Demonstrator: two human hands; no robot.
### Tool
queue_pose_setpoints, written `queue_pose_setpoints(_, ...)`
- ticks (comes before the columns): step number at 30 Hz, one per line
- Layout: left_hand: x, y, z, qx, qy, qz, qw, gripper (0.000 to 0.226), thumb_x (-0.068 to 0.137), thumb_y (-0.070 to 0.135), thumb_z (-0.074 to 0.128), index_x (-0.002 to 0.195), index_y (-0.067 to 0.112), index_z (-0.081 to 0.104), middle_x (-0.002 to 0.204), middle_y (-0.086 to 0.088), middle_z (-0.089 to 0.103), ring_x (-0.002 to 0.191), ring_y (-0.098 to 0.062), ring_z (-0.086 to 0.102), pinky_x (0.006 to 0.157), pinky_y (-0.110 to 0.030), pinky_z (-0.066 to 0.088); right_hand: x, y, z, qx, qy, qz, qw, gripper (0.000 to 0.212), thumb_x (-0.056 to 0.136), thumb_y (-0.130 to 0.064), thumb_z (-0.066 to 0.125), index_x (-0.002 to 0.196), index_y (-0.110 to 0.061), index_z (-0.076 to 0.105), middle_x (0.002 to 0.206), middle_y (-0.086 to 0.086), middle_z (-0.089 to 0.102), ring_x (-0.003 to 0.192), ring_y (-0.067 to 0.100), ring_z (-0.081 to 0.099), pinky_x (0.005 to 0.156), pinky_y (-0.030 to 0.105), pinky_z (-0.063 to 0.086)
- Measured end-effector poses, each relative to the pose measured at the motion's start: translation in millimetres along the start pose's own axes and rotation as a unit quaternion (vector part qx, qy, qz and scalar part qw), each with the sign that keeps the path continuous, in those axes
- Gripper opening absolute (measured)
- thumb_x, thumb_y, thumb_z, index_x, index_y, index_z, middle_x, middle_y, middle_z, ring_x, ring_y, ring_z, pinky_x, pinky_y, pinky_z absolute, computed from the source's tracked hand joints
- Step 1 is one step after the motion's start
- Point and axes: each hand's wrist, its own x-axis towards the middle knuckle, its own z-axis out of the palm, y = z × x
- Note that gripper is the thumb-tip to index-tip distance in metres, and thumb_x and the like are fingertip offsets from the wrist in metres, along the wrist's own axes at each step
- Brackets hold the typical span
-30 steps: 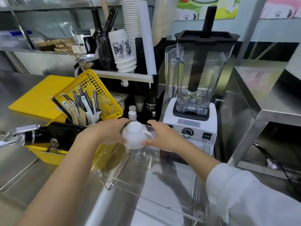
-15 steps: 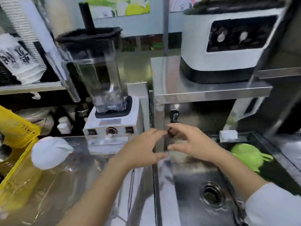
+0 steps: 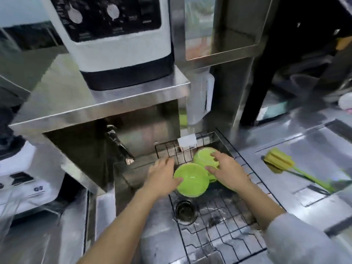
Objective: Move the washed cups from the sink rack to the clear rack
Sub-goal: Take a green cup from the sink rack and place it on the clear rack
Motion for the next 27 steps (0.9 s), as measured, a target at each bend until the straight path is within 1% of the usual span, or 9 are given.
queue_pose_setpoints(5,21.6,19.0,30.0,0.043,-0.042,-0.041,0.997,0.074,0.083,0.045,0.055,0.139,0.015,0.018,0.146,-0.016,0.034,0.138,-0.029,0.02,0.112,-0.043,0.011,13.9,26.9,12.1,0.004,-0.053,0.08,0.995,0.051,0.086,-0.047,0.052,0.115,-0.006,0.05,0.115,0.022,0.061,0.104,0.038,0.058,0.082,0.04,0.047)
queue_pose_setpoints(7,25.2,21.5,37.6,0.064,-0.063,-0.065,0.994,0.076,0.081,0.044,0.056,0.139,0.015,0.017,0.14,-0.019,0.042,0.135,-0.032,0.027,0.112,-0.043,0.009,15.5,30.5,18.2,0.072,-0.108,0.108,0.986,0.051,0.087,-0.05,0.047,0.106,-0.003,0.053,0.1,0.023,0.064,0.085,0.037,0.065,0.067,0.037,0.05)
queue_pose_setpoints(9,27.1,22.8,42.0,0.07,-0.067,-0.081,0.992,0.074,0.08,0.044,0.056,0.137,0.015,0.02,0.134,-0.019,0.047,0.131,-0.032,0.032,0.112,-0.043,0.007,16.6,32.7,23.8,0.171,-0.159,0.143,0.962,0.051,0.089,-0.05,0.045,0.103,-0.001,0.052,0.078,0.017,0.061,0.058,0.031,0.062,0.05,0.033,0.051)
queue_pose_setpoints(11,28.7,23.4,42.6,0.062,-0.066,-0.095,0.991,0.072,0.079,0.045,0.056,0.135,0.014,0.024,0.134,-0.019,0.048,0.131,-0.033,0.033,0.113,-0.043,0.007,17.1,33.0,28.9,0.234,-0.182,0.17,0.94,0.047,0.09,-0.048,0.044,0.103,-0.004,0.05,0.071,0.012,0.056,0.051,0.022,0.057,0.044,0.029,0.051)
queue_pose_setpoints(14,31.0,25.9,39.9,0.053,-0.076,-0.109,0.99,0.067,0.08,0.049,0.054,0.131,0.012,0.032,0.133,-0.019,0.048,0.129,-0.034,0.035,0.112,-0.042,0.012,17.7,30.1,34.8,0.299,-0.152,0.181,0.925,0.038,0.091,-0.044,0.045,0.095,-0.007,0.05,0.069,0.013,0.055,0.054,0.022,0.058,0.046,0.031,0.055)
queue_pose_setpoints(18,31.2,30.2,37.4,0.009,-0.055,-0.126,0.991,0.064,0.078,0.055,0.053,0.122,0.011,0.042,0.128,-0.018,0.053,0.122,-0.034,0.043,0.104,-0.041,0.024,15.9,26.7,38.0,0.353,-0.101,0.203,0.908,0.029,0.092,-0.032,0.048,0.08,-0.005,0.053,0.06,0.015,0.057,0.044,0.025,0.059,0.044,0.033,0.054)
queue_pose_setpoints(21,29.9,34.5,33.6,-0.037,-0.023,-0.141,0.989,0.063,0.078,0.058,0.053,0.119,0.011,0.044,0.125,-0.018,0.055,0.118,-0.033,0.047,0.099,-0.041,0.031,14.6,23.8,35.5,0.423,-0.071,0.206,0.88,0.019,0.089,-0.011,0.05,0.072,-0.014,0.057,0.071,0.013,0.061,0.052,0.033,0.063,0.052,0.039,0.058)
queue_pose_setpoints(24,24.9,42.5,29.0,-0.091,0.001,-0.148,0.985,0.067,0.079,0.063,0.048,0.12,0.011,0.043,0.126,-0.018,0.051,0.12,-0.033,0.045,0.102,-0.044,0.032,14.2,18.7,30.2,0.46,-0.046,0.209,0.862,0.026,0.085,0.007,0.044,0.072,-0.01,0.058,0.076,0.012,0.062,0.057,0.035,0.063,0.066,0.048,0.059)
queue_pose_setpoints(27,17.9,45.8,25.2,-0.205,0.055,-0.157,0.965,0.071,0.076,0.066,0.049,0.12,0.011,0.041,0.124,-0.016,0.047,0.118,-0.034,0.046,0.101,-0.044,0.035,7.8,9.3,23.7,0.45,-0.035,0.179,0.874,0.032,0.085,0.012,0.037,0.068,-0.009,0.055,0.073,0.007,0.058,0.056,0.03,0.063,0.058,0.039,0.06)
